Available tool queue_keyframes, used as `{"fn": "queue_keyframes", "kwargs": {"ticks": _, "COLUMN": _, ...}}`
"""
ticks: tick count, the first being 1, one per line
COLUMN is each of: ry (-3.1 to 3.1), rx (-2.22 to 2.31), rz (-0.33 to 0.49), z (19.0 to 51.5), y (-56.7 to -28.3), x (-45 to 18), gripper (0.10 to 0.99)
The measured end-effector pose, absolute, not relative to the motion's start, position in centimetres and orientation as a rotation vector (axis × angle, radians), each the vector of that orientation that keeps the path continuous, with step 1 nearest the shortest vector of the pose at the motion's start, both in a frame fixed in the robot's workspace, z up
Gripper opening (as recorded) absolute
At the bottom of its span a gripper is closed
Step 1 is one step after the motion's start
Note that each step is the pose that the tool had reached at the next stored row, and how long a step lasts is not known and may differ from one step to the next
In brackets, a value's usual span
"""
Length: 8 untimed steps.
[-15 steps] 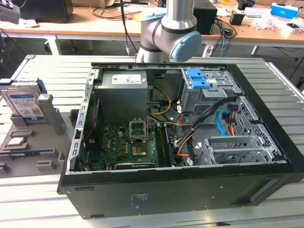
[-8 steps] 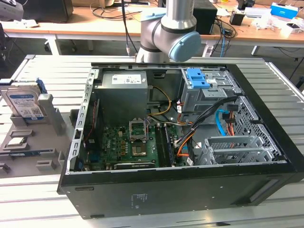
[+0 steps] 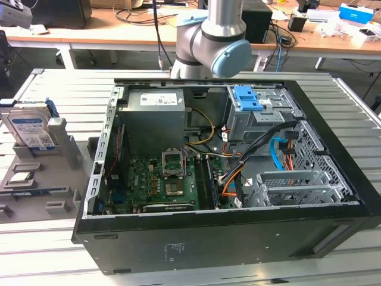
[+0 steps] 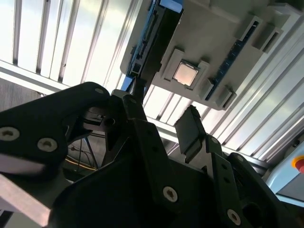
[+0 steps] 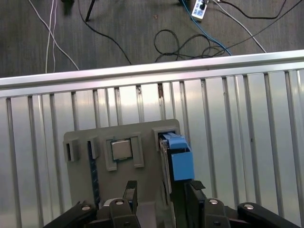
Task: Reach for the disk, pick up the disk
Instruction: 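Pick up the disk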
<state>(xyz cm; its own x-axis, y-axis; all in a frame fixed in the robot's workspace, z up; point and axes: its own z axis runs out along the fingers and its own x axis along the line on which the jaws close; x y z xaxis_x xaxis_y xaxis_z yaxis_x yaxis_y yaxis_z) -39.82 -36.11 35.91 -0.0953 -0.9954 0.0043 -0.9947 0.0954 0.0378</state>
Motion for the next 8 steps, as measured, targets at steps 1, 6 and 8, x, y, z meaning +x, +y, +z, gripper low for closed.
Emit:
{"fn": "queue_keyframes", "kwargs": {"ticks": 1, "ry": -2.303, "rx": 2.094, "rz": -0.039, "z": 35.8, "y": -36.0, "x": -39.8, "gripper": 0.541}}
{"fn": "queue_keyframes", "kwargs": {"ticks": 6, "ry": -2.299, "rx": 2.099, "rz": -0.039, "z": 34.6, "y": -35.4, "x": -39.8, "gripper": 0.541}}
{"fn": "queue_keyframes", "kwargs": {"ticks": 8, "ry": -2.295, "rx": 2.103, "rz": -0.039, "z": 34.1, "y": -34.9, "x": -39.8, "gripper": 0.541}}
